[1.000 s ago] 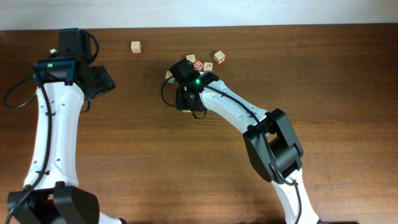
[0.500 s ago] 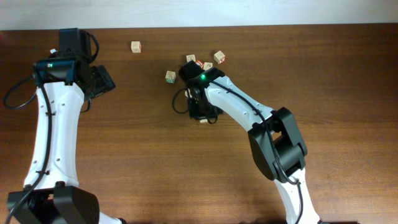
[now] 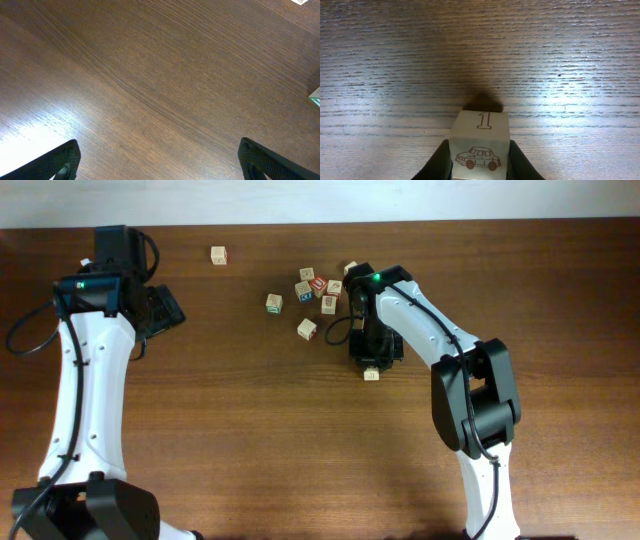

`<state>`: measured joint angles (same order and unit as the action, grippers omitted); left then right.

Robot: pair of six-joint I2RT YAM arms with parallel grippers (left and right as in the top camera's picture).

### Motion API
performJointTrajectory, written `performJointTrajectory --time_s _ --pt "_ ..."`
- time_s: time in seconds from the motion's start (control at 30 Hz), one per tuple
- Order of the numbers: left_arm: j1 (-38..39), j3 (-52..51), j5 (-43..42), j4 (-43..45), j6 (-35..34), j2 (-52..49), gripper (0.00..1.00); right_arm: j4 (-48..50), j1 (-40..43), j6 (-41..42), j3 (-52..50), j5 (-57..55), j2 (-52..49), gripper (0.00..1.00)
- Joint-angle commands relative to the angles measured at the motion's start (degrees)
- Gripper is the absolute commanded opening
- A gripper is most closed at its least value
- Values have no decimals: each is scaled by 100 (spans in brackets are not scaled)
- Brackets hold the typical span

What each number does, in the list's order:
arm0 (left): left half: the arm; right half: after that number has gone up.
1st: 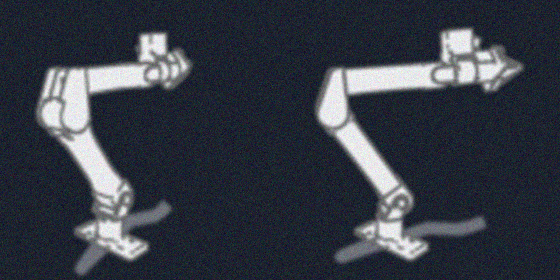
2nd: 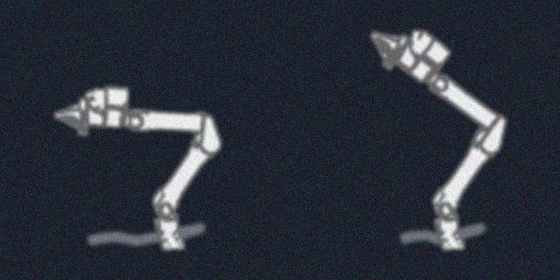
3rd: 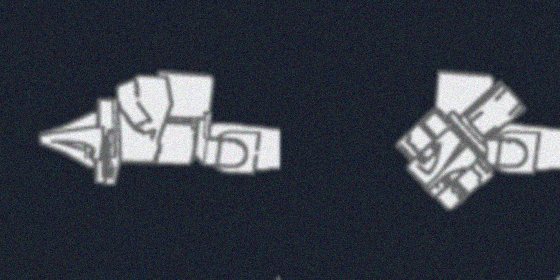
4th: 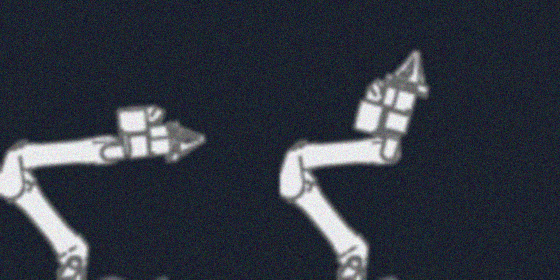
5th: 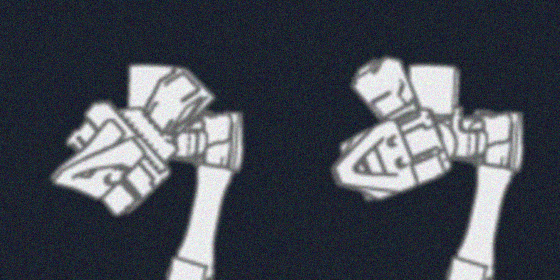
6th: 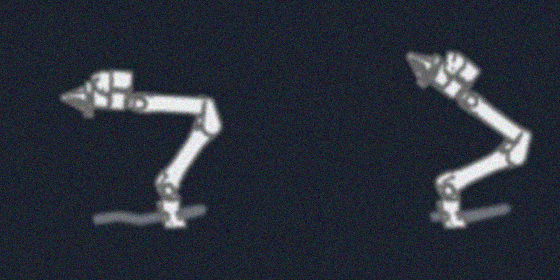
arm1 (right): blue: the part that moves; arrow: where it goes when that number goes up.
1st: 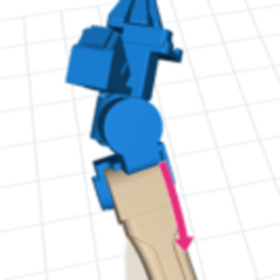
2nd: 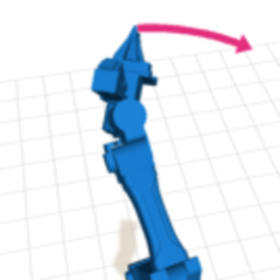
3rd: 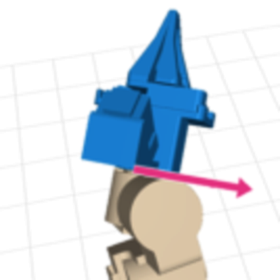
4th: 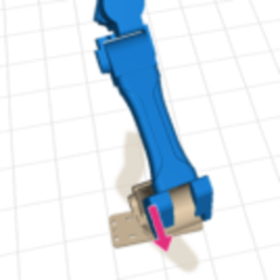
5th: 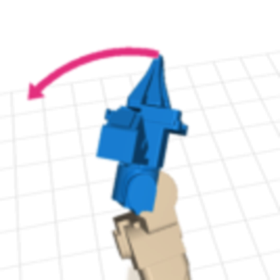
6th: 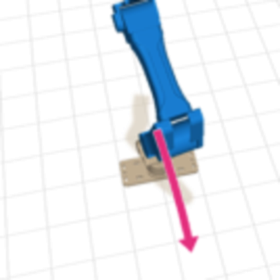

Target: Rotate 5 blocks

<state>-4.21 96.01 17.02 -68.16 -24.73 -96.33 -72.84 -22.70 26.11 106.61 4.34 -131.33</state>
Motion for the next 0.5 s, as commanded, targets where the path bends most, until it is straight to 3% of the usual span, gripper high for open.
performJointTrajectory --time_s 0.0,0.13,0.33,0.47 --pt "2 79 120 -7 -74 -11 99 15 0 -39 -52 -4 46 31" --pt "2 79 120 -7 -74 -11 99 -33 2 -42 -52 -7 46 41" --pt "2 79 120 -7 -74 -11 99 -90 42 -219 33 -2 48 42" --pt "2 79 120 -7 -74 -11 99 -319 70 -544 726 0 48 43"
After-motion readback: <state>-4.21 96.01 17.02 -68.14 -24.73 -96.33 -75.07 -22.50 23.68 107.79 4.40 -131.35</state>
